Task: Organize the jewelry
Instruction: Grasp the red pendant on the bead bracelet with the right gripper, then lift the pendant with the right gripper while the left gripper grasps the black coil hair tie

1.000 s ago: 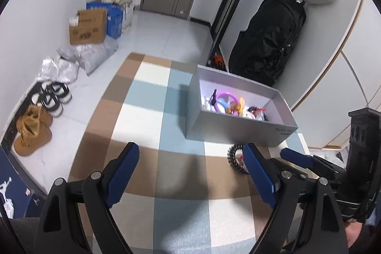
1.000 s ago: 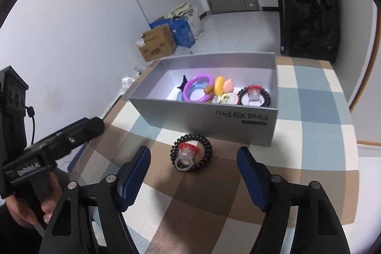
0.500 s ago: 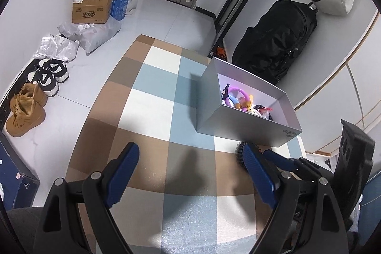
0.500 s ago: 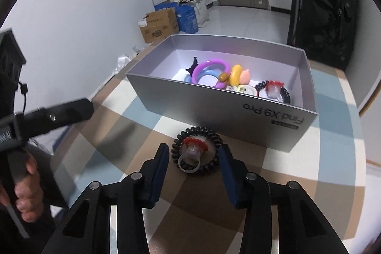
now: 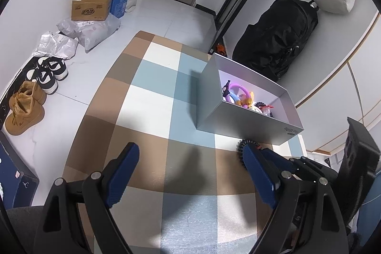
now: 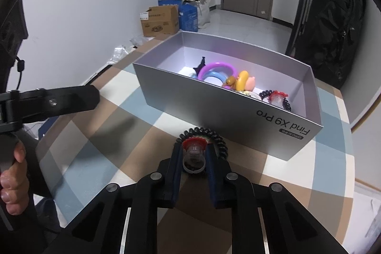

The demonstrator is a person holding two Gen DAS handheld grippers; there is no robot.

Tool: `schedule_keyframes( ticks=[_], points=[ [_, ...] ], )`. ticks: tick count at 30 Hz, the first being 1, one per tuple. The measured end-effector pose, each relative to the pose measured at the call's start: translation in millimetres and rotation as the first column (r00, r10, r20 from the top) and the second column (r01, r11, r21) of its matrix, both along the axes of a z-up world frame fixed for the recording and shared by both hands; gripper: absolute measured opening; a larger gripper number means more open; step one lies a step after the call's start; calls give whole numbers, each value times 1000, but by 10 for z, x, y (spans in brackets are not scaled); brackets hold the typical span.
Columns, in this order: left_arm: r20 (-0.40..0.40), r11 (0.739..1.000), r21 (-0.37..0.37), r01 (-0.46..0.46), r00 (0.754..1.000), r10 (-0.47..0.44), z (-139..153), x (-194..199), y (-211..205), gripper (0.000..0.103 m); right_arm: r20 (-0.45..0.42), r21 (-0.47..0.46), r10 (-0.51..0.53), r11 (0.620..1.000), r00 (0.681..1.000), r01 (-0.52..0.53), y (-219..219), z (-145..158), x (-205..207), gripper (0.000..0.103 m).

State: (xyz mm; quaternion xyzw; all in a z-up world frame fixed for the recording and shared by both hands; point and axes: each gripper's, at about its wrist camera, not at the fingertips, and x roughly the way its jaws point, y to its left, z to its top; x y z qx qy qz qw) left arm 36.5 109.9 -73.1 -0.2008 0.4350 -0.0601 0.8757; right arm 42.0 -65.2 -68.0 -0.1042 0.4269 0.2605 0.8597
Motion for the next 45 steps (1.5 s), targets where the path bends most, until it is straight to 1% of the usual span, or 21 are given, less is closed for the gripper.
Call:
schedule_keyframes(
  ticks=[8,12,16,22,25,27,30,34,39,41,43,45],
  points=[
    [-10,1000,17,16,1000,-16,-4,38,-96,86,-32,105,-47,993,998,50,-176,109,48,18],
    [-2,999,25,48,999,-48,6,47,-220,86,-38,146,-78,986,996,83,-328,179,68,18],
    [8,993,67,94,995,-95,25,50,-404,86,-26,184,-115,976,993,118,-495,268,40,18],
    [22,978,99,186,982,-189,22,97,-701,86,5,231,-155,961,988,149,-740,426,-30,18],
    [9,963,143,228,973,-232,-8,134,-881,86,8,244,-176,955,984,169,-859,470,-21,18],
    [-16,955,162,247,969,-248,-55,152,-972,86,21,240,-188,954,982,178,-935,495,-38,18],
    [-44,949,187,254,967,-250,-107,173,-1030,86,46,252,-207,949,977,189,-1050,557,-84,18],
    [-80,951,190,242,970,-231,-154,211,-1018,86,44,267,-222,942,974,203,-1172,579,-98,18],
    [-78,940,245,238,971,-226,-161,221,-1089,86,31,281,-235,935,972,217,-1263,580,-77,18],
    [-78,932,273,238,971,-225,-163,232,-1128,86,31,287,-238,932,971,219,-1285,589,-80,18],
    [-84,918,314,243,970,-228,-176,234,-1168,86,27,291,-241,930,970,223,-1290,589,-78,18],
    [-84,909,336,247,969,-233,-187,238,-1191,86,19,294,-244,928,970,227,-1299,576,-63,18]
  ],
)
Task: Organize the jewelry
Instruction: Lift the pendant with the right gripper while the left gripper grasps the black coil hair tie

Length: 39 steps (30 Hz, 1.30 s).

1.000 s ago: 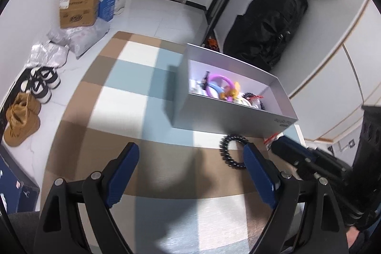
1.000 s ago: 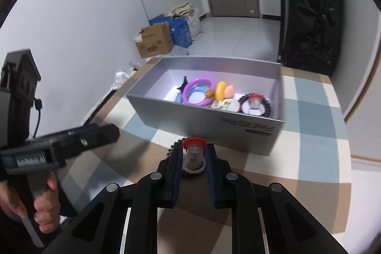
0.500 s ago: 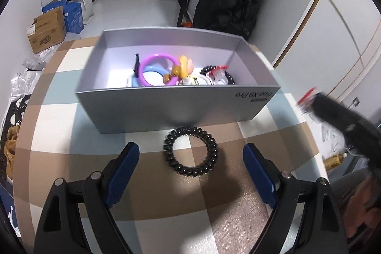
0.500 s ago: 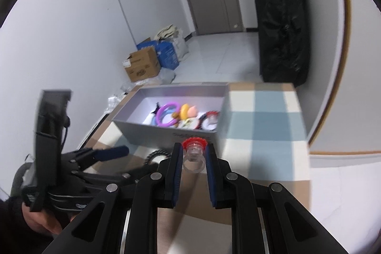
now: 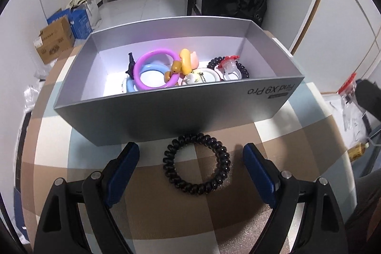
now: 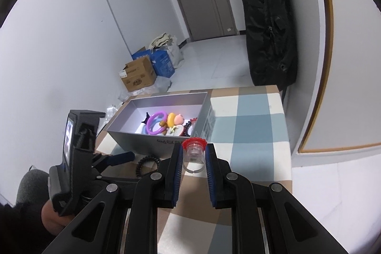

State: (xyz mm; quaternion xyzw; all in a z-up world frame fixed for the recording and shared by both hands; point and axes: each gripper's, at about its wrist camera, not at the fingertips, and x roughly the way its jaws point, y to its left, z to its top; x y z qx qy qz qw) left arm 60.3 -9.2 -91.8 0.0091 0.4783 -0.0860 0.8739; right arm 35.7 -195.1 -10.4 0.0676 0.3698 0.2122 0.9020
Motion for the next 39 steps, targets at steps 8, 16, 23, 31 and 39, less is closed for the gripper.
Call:
schedule_keyframes(
  ticks=[8,16,23,31,39],
  points=[
    [10,1000,24,-20,1000,20,9,8,23,76,-16,13,-21,1000,1000,21,-24,-4,-10,18],
    [30,1000,23,5,1000,-5,21,1,-21,60,-21,21,-29,999,999,30,-20,-10,-7,18],
    [27,1000,15,25,999,-26,42,-36,-30,49,-22,21,-34,999,999,35,-22,-7,-4,18],
    [12,999,-7,40,999,-40,61,-84,-6,43,-24,20,-22,1000,999,22,53,-22,-19,18],
    [6,998,21,58,998,-58,76,-136,-15,42,-41,18,-8,1000,999,8,157,-76,-10,18]
  ],
)
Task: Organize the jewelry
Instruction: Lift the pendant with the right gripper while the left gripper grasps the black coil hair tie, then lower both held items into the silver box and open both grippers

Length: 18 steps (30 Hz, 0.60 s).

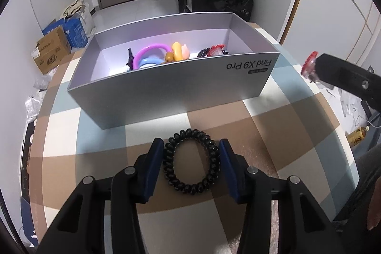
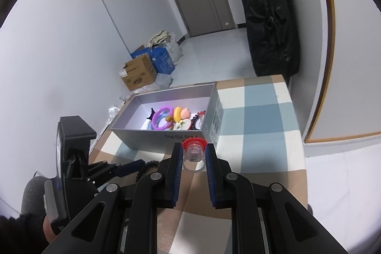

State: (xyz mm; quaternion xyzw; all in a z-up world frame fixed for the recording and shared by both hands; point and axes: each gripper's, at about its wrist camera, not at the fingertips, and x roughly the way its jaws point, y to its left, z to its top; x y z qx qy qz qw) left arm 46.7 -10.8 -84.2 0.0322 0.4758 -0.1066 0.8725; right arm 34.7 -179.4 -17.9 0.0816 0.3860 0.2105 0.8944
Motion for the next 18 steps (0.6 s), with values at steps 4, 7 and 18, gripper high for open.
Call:
schedule_keyframes(
  ticks=[4,7,18],
  points=[
    [-4,999,-24,-30,1000,30,27,-25,90,41,-8,-3,3,1000,1000,-3,51,-37,-7,18],
    [9,998,-41,-42,999,42,71,-47,135,41,-16,1,5,1000,1000,-5,77,-63,-2,18],
    [73,985,-153,-85,993,97,308,-65,303,41,-1,33,45,998,999,-45,209,-46,22,18]
  ],
)
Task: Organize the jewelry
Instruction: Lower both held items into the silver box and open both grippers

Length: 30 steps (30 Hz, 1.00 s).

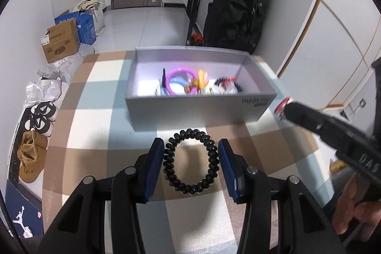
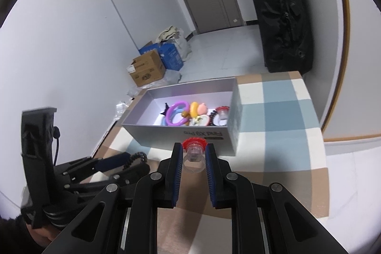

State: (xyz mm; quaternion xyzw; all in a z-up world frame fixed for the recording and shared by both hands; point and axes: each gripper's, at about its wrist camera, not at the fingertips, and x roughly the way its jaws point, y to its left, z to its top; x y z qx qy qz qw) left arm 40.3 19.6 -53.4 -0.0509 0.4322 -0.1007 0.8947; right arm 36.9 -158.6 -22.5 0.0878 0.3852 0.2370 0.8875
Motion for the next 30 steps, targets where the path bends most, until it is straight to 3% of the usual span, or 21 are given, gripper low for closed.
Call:
schedule_keyframes(
  ticks=[14,30],
  points=[
    [117,993,-114,10,993,3,276,190,149,41,61,47,62,997,996,-65,165,208,203,18],
    [61,983,-182,-34,997,45,172,649,327,41,-3,96,73,993,997,-72,222,153,727,18]
  ],
)
